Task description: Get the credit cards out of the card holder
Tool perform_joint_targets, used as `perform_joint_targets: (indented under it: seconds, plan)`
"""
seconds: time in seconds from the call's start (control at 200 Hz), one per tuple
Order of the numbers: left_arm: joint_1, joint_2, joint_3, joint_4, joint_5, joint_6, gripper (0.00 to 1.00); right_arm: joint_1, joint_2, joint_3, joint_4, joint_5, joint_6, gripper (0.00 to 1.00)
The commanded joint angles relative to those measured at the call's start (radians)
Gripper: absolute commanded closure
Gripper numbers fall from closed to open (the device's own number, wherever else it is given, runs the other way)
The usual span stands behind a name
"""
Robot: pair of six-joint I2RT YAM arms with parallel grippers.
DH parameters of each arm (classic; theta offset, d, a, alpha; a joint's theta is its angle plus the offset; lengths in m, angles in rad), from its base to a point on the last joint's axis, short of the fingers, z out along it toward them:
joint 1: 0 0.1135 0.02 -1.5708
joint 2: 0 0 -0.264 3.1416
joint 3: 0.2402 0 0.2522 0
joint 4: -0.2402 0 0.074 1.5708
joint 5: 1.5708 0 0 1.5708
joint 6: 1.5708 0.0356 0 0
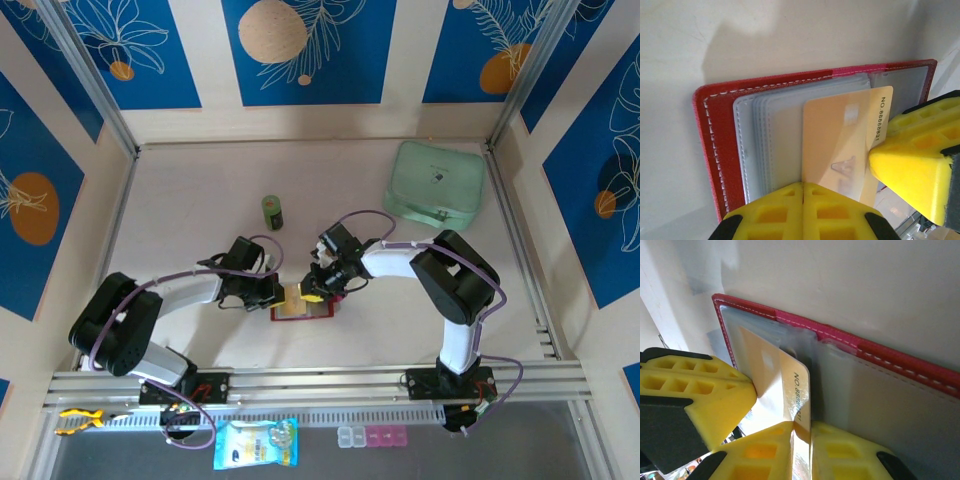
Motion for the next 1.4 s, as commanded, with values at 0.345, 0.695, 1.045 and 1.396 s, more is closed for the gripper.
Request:
perform_joint_targets:
  seconds: [0.345,0.695,1.045,1.396]
  plan:
    - [-0.008,0.017,0.001,-0.043,-0.019,-0.001,0.99,-0.012,-0.051,-0.026,-0.069,0.016,-0.046,0.93]
    - [-0.008,0.005,-0.011,-0.033,-0.018,-0.005,0.99,-0.02,-0.102,0.015,-0.273,0.093,-0.15,0.93]
    - [-0.009,-0.004,-0.018,-0.025,-0.014,-0.008,0.99,-0.022,-0.132,0.051,-0.371,0.16,-0.175,0.94]
    - [-0.009,-0.01,-0.024,-0.024,-0.013,-0.011,0.99,-0.012,-0.127,0.085,-0.408,0.192,-0.178,0.94]
